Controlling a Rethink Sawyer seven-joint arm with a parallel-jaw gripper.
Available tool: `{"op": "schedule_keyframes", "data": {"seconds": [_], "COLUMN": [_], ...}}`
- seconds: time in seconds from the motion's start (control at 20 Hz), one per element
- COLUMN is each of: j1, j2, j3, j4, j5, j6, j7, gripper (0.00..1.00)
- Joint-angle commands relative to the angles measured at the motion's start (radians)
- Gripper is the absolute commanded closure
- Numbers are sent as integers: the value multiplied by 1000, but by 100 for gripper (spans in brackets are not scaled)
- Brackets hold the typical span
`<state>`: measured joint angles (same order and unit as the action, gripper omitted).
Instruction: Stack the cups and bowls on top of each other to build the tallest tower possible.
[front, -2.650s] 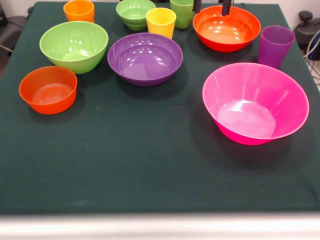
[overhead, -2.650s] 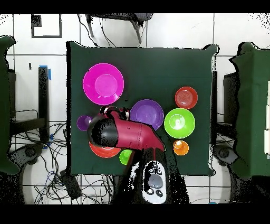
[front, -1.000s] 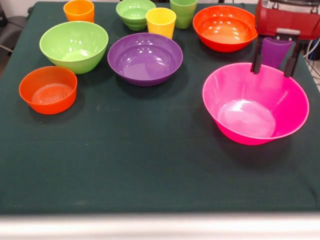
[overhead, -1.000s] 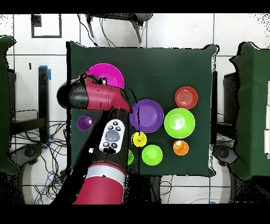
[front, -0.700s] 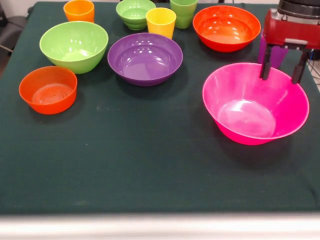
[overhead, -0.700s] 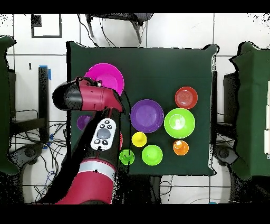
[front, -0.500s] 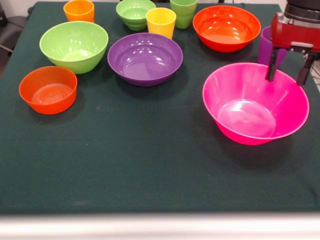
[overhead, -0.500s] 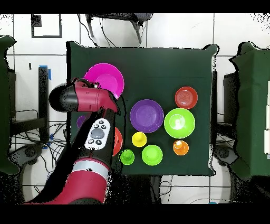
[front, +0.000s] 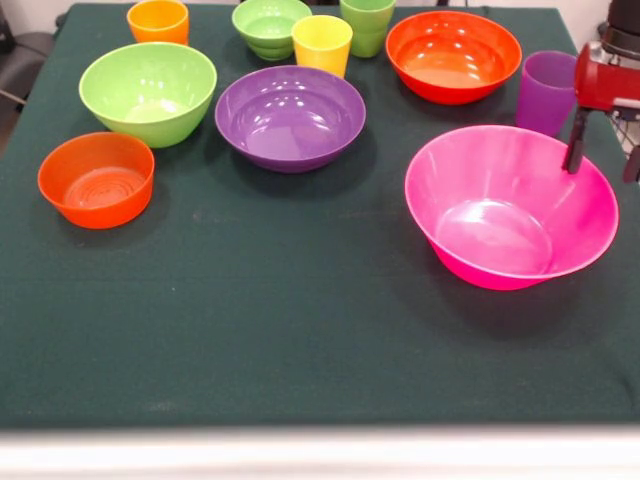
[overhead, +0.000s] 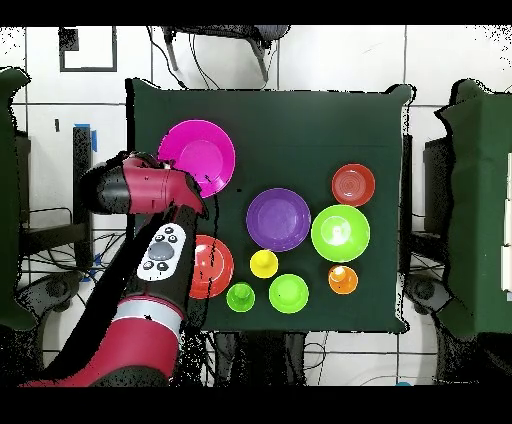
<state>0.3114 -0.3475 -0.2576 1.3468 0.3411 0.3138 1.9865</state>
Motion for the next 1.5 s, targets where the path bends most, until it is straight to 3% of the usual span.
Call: {"op": "schedule_keyframes", "data": {"seconds": [0.05, 0.7, 0.75, 1.5], "j1": [11, 25, 33, 30], "j2": [61, 135, 138, 143], "j3": [35, 15, 4, -2], "j4": [-64, -125, -126, -144], "j5": [28, 21, 23, 26], "j6": [61, 11, 8, 71], "j7": [189, 184, 191, 179], "gripper": [0, 0, 100, 100]}}
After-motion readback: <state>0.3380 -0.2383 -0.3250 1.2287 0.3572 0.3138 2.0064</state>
